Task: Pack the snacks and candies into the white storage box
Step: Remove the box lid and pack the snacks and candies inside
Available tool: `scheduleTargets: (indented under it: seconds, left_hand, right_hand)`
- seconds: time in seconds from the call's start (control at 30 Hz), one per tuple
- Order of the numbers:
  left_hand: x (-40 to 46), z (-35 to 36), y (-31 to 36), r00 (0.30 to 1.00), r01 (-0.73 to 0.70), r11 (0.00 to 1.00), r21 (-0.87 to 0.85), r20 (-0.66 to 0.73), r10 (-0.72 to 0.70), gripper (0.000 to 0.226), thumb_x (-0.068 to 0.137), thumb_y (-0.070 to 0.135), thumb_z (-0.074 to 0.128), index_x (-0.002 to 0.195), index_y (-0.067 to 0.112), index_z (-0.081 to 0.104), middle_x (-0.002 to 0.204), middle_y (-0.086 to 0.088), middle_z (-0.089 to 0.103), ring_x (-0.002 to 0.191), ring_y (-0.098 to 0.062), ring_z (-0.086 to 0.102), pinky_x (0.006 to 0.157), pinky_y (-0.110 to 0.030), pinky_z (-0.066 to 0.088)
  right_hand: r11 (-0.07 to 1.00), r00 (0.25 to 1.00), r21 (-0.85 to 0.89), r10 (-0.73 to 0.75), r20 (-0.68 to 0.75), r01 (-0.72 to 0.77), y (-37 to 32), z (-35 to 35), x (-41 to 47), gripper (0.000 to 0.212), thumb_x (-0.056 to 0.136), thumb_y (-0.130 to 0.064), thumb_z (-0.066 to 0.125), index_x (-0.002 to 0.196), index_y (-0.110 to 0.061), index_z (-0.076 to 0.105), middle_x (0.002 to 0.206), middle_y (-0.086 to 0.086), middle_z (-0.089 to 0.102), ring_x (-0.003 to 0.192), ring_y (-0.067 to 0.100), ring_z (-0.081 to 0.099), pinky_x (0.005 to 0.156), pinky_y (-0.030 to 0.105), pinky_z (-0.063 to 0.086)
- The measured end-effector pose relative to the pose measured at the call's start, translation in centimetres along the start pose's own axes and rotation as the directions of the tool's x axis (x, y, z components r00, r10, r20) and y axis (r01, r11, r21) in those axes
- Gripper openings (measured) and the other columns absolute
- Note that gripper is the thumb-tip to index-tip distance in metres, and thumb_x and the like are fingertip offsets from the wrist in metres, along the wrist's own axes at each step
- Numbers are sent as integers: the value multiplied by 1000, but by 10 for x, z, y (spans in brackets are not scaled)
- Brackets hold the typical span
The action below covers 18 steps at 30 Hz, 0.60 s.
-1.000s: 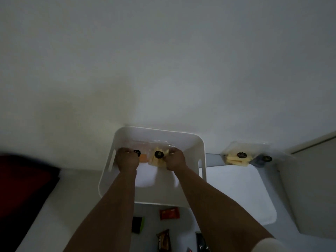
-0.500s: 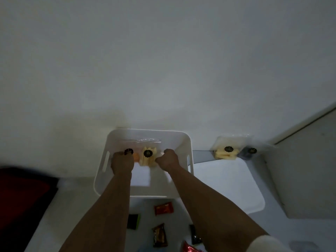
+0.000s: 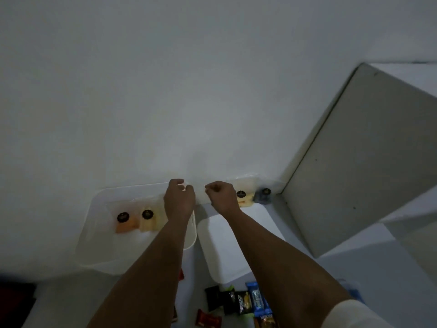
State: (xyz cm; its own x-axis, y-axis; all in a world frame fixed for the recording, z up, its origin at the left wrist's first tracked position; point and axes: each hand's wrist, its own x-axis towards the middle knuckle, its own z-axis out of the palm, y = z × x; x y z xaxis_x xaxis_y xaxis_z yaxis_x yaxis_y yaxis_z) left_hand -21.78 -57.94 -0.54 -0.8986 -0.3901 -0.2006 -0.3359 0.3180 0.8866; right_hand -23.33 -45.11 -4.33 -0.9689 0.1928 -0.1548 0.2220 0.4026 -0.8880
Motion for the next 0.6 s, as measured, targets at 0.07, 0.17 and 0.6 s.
scheduleTargets:
  seconds: [0.07, 0.17, 0.6]
  left_hand:
    - [-10, 29, 6, 998, -11, 1000, -18, 56, 12, 33, 93, 20, 58, 126, 17, 59, 124, -7, 67, 111, -28, 63, 85, -27, 41]
    - [-19, 74, 5, 987, 6, 1000, 10, 161, -7, 39, 92, 21, 60, 131, 17, 56, 132, -11, 64, 118, -28, 61, 90, -28, 41]
    - [26, 214, -24, 946, 303, 951, -61, 138, -293, 74, 89, 15, 70, 152, 12, 32, 148, -18, 48, 131, -37, 51, 111, -44, 43]
  right_hand:
    - [998, 994, 17, 64, -84, -63, 22, -32, 7, 15, 88, -15, 65, 91, -8, 77, 91, 9, 77, 87, 25, 71, 82, 40, 59]
    - [980, 962, 53, 198, -190, -192, 62, -79, 22, 23, 88, -13, 60, 68, -3, 66, 68, 13, 67, 67, 24, 63, 71, 40, 58]
    - [936, 897, 164, 348, -272, -313, 176, -181, 112, 43, 87, -4, 67, 129, -8, 55, 114, 10, 63, 104, 25, 62, 87, 30, 49]
